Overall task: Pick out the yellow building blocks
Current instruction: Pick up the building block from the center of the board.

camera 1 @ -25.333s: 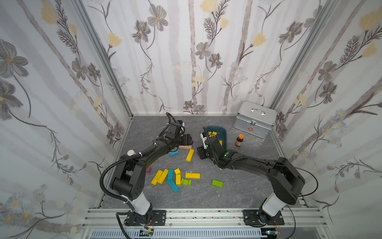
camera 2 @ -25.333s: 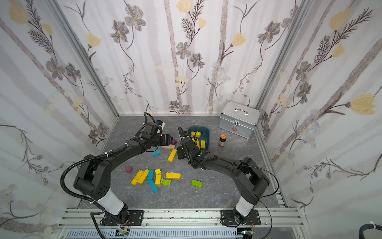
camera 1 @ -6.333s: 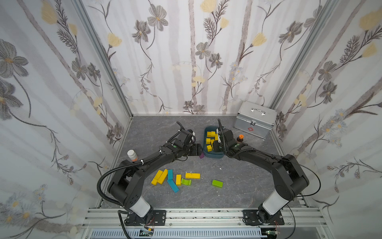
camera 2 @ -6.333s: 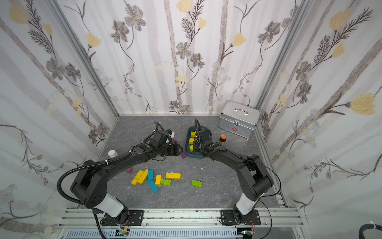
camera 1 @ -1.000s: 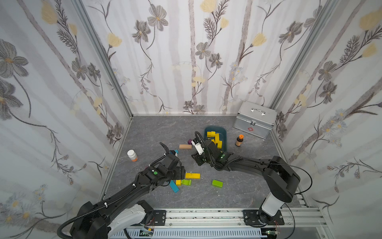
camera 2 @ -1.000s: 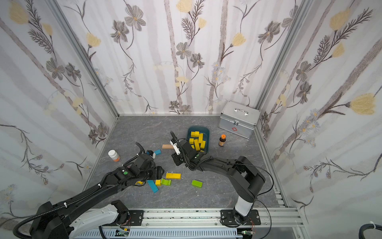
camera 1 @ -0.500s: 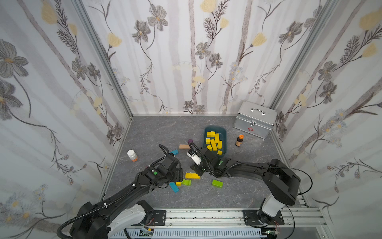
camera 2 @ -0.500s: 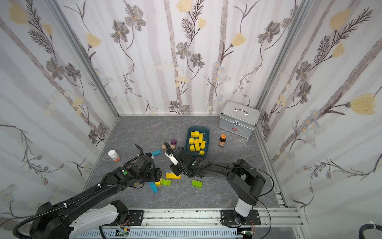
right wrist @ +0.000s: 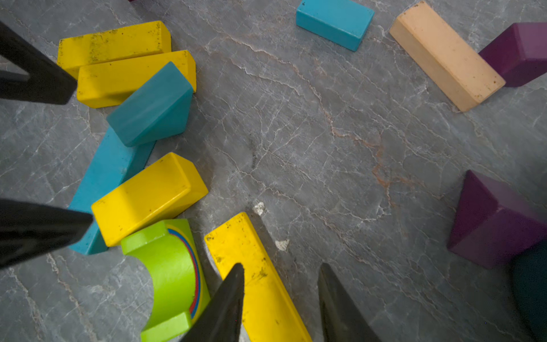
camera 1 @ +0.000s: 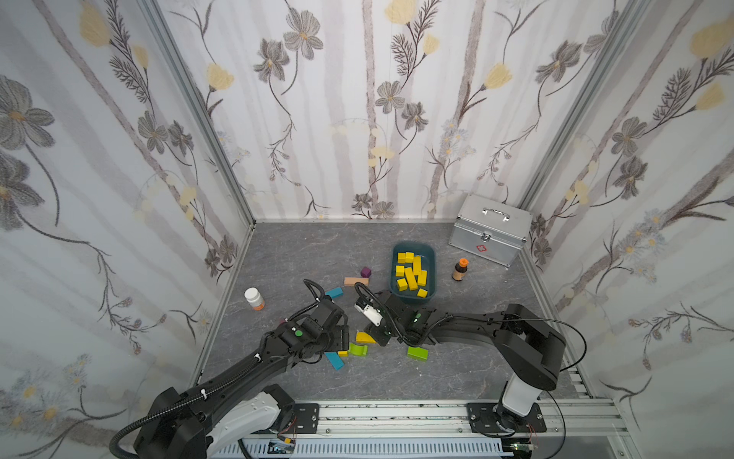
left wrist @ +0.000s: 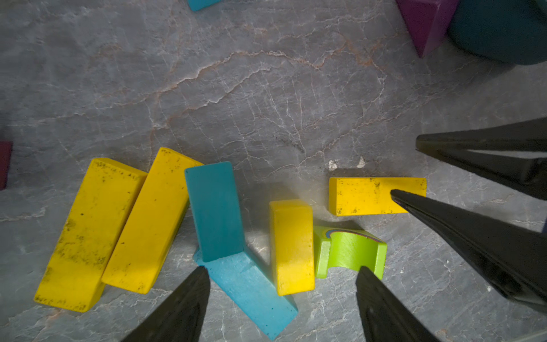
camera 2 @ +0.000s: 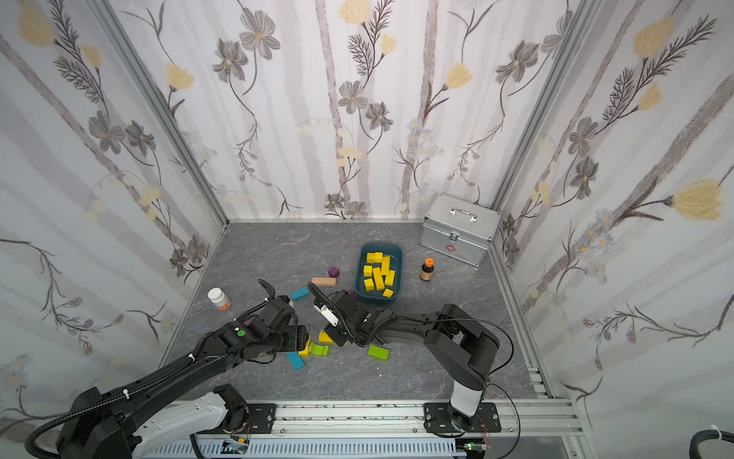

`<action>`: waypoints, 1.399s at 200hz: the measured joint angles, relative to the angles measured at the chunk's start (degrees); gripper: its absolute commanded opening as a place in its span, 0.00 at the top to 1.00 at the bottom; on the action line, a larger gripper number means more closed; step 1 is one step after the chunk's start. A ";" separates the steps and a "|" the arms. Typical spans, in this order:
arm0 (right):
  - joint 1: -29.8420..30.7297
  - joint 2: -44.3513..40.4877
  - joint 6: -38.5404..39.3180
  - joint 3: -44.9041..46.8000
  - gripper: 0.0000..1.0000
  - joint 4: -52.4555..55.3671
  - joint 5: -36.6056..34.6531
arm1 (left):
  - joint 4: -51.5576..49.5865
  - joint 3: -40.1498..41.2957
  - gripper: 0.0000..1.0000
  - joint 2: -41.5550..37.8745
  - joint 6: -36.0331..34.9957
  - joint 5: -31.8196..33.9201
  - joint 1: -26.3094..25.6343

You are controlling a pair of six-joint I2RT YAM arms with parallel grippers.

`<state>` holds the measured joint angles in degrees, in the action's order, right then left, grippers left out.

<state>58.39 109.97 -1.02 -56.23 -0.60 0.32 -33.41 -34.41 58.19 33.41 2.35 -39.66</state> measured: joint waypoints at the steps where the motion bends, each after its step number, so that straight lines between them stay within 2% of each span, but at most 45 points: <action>1: 0.02 0.04 0.00 0.00 0.57 0.00 0.00 | 0.00 0.02 0.21 -0.04 0.00 0.07 0.00; 114: 0.85 0.90 1.62 0.02 0.55 0.15 0.00 | -1.20 1.09 0.20 -2.43 -0.48 0.94 0.07; 181: 0.87 0.55 0.98 -0.61 0.55 2.36 1.77 | -1.01 1.09 0.19 -5.64 -1.55 -2.43 0.07; 280: 0.90 -2.29 0.22 2.05 0.54 3.43 2.58 | -1.22 1.03 0.19 -2.99 -0.15 -5.05 0.02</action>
<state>59.29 107.68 -0.80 -54.17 2.83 2.90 -34.63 -33.39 55.20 33.26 -2.70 -39.64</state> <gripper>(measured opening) 0.464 0.806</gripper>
